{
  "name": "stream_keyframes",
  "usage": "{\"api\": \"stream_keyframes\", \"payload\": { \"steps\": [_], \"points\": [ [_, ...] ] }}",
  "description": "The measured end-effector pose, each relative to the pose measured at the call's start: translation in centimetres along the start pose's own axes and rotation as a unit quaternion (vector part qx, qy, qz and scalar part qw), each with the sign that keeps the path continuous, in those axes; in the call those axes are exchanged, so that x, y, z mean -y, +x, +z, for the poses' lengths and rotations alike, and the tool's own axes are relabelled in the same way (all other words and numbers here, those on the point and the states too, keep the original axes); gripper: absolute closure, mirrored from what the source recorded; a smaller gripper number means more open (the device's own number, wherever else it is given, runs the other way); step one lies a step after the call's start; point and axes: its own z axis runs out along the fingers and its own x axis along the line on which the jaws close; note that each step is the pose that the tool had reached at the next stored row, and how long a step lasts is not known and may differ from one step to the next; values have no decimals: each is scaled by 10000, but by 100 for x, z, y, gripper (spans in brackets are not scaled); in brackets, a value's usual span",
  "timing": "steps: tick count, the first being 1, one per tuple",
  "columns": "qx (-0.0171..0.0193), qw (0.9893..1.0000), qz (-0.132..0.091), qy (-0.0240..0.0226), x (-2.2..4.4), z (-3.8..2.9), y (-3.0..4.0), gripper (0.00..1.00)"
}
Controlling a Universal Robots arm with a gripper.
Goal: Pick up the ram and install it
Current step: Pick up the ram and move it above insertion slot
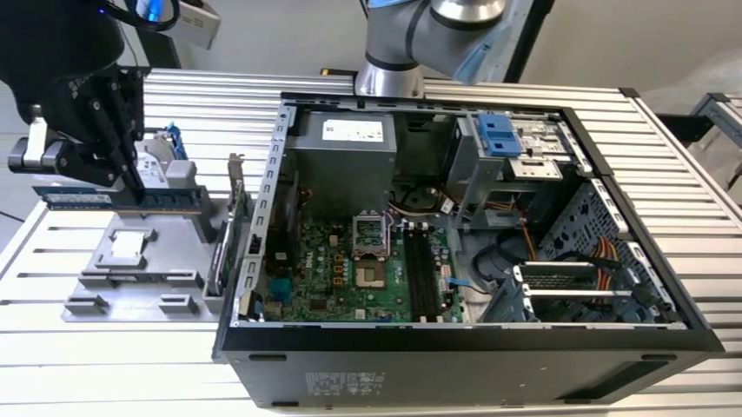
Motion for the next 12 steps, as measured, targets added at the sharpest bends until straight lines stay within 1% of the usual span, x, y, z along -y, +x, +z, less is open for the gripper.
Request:
{"api": "stream_keyframes", "payload": {
  "steps": [12],
  "points": [
    [0,10000,0,0,76,-2,-2,100]
  ]
}}
